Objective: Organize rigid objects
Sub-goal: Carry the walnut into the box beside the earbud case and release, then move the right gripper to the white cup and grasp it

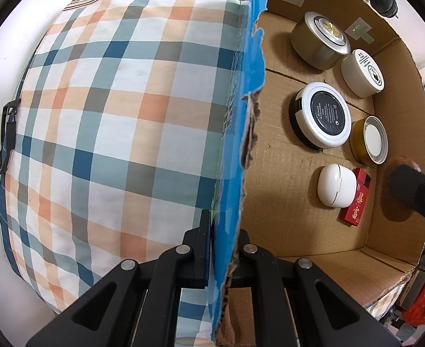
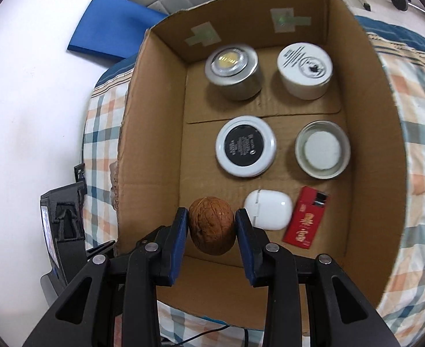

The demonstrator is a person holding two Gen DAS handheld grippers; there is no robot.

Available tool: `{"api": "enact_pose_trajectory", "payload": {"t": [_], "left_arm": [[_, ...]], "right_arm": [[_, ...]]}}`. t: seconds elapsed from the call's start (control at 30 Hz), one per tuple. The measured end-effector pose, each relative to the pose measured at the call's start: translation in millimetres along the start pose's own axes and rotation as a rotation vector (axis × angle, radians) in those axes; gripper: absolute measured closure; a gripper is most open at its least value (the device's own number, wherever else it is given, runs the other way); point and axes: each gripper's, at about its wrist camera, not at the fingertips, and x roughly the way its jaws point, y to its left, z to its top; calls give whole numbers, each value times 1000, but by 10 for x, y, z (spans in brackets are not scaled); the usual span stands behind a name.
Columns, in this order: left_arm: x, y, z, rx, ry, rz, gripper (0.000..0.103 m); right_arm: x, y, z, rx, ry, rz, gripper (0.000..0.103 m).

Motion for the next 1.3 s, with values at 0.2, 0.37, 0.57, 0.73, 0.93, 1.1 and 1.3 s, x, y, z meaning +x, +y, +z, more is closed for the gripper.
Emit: {"api": "enact_pose_trajectory", "payload": {"t": [0.2,0.37,0.57,0.73,0.93,1.1,1.3], "left_arm": [[0,-14,3,-1,-1,1,98],[7,-31,12,2,-1,3,98],[7,-31,14,3,-1,3,98],[0,-38,17,3,-2,4,98],[-10,-53,20,2,-2,4,98],[-10,-66,22,1,-4,6,98],[-10,-72,29,1,-3,7,98]], "right_arm": [[172,8,7,17,31,23,67],[276,15,31,21,48,20,67],[380,37,60,18,68,0,66],[450,93,70,16,87,-29,61],[408,117,97,17,71,-41,26],[267,88,102,26,48,-59,26],[17,18,93,23,8,-83,25]]}}
